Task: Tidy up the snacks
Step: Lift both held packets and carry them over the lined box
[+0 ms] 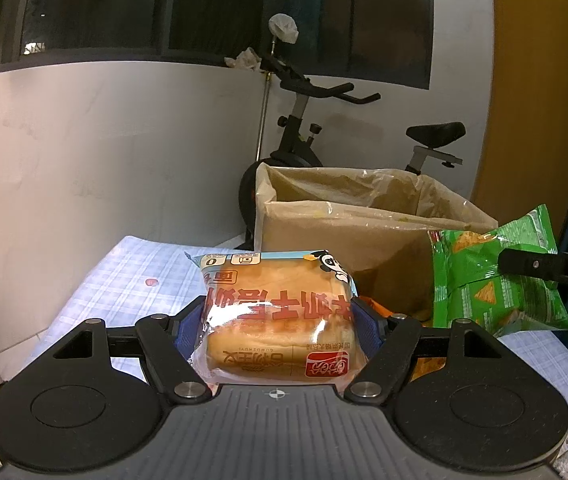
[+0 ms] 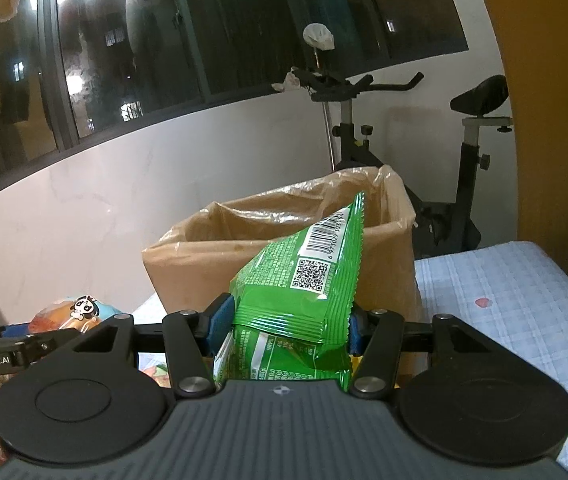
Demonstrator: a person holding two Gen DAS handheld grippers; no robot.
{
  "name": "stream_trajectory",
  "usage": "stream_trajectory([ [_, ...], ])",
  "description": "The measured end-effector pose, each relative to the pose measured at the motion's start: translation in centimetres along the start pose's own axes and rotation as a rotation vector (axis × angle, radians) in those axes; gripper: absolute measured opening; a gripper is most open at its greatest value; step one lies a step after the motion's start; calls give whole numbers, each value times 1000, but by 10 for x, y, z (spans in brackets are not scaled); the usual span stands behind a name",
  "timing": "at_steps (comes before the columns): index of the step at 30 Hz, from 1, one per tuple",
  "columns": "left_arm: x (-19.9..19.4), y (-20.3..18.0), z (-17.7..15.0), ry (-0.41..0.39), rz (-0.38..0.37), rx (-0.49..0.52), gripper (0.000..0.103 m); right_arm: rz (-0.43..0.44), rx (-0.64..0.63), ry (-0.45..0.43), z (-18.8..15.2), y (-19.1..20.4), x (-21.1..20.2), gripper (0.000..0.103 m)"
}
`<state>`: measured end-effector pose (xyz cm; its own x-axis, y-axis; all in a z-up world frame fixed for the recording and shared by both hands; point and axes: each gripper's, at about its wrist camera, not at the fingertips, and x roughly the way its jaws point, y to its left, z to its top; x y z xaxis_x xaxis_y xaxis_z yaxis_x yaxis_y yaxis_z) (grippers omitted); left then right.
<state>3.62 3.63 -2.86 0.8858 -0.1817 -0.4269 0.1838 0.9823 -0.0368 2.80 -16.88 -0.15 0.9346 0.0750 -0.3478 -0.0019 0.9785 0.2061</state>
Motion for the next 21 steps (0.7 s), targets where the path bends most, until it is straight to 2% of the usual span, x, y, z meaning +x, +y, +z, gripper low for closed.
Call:
stream_trajectory([
  [5, 1, -3, 10, -13, -3, 19, 77, 10, 17, -12, 8, -4, -1, 57],
  [11, 0, -8, 36, -70, -16, 47, 77, 39, 14, -54, 29, -5, -4, 57],
  [16, 14, -17, 68, -107, -31, 77, 77, 47, -23, -114, 60, -5, -2, 57],
  [21, 45, -29, 104, -137, -27, 104, 77, 17, -83, -175, 97, -7, 22, 57],
])
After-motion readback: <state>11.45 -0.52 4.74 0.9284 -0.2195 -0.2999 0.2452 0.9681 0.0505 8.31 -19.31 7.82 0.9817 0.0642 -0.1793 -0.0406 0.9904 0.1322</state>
